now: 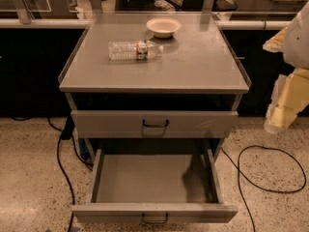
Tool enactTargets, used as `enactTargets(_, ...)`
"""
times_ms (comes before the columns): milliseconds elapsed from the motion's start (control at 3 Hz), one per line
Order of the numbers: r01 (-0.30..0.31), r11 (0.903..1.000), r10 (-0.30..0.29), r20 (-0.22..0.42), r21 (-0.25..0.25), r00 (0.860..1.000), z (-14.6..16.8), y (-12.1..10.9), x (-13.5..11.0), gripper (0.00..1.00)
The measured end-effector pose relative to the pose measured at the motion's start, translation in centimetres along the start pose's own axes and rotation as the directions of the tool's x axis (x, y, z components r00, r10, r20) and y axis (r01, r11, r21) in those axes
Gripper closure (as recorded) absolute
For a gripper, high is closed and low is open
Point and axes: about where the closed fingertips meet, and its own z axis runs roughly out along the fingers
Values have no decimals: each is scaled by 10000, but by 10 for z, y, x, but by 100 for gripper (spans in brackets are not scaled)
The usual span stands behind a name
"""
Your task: Place water bottle into middle drawer
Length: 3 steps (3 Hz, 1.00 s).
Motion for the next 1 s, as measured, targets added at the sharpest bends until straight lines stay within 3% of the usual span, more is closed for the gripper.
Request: enactTargets(1000, 819, 9961, -828, 274, 321, 9962, 1, -17, -23, 0)
